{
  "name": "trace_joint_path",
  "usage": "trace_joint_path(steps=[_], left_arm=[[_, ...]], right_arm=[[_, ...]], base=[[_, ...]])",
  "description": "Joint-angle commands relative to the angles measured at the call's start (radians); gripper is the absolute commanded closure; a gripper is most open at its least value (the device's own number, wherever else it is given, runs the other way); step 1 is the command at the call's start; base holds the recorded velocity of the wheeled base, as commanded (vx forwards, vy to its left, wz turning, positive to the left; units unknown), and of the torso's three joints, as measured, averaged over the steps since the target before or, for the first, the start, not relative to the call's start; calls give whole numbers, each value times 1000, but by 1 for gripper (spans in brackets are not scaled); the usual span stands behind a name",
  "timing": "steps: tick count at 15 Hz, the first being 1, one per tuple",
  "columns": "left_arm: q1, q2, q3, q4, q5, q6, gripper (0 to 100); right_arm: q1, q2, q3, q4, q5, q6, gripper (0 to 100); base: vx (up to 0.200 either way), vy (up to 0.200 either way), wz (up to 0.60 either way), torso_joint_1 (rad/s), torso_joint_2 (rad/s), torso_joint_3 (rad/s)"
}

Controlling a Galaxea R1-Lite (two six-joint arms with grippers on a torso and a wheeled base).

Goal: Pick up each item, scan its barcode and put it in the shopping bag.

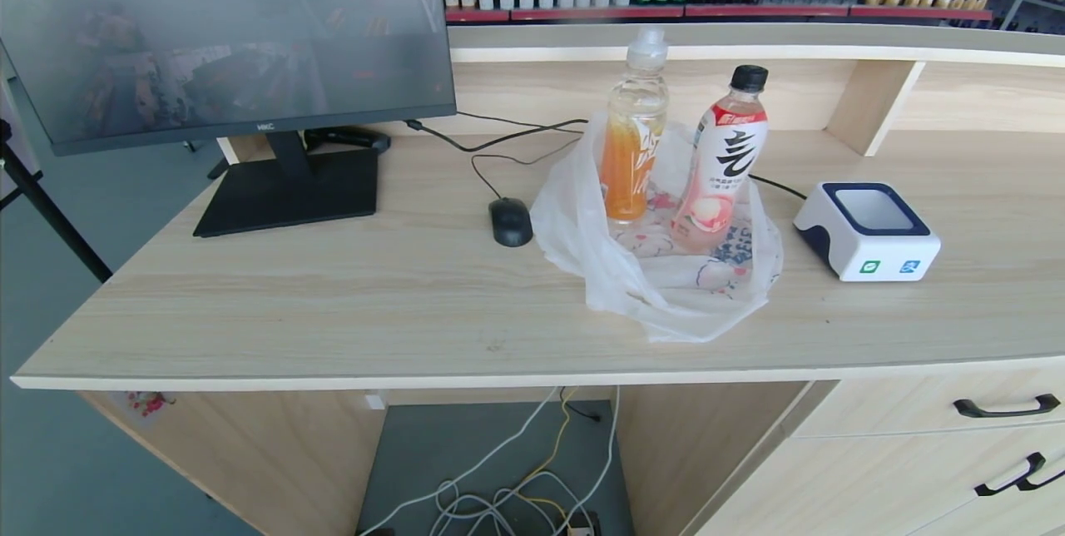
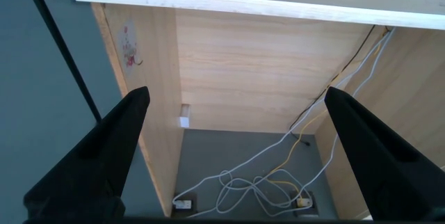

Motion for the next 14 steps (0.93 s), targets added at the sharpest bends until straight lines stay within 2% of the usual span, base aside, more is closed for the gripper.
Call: trace_joint_path(steps=[1,4,14], left_arm=[[0,0,0,0,0,1,0],[0,0,0,0,0,-3,0],[0,0,0,0,0,-3,0]], right_arm=[[0,2,0,0,0,-1,0],[0,2,0,0,0,-1,0],[0,2,0,0,0,-1,0]], base=[[0,0,0,0,0,0],[0,0,0,0,0,0],[0,-200,0,3,5,1]])
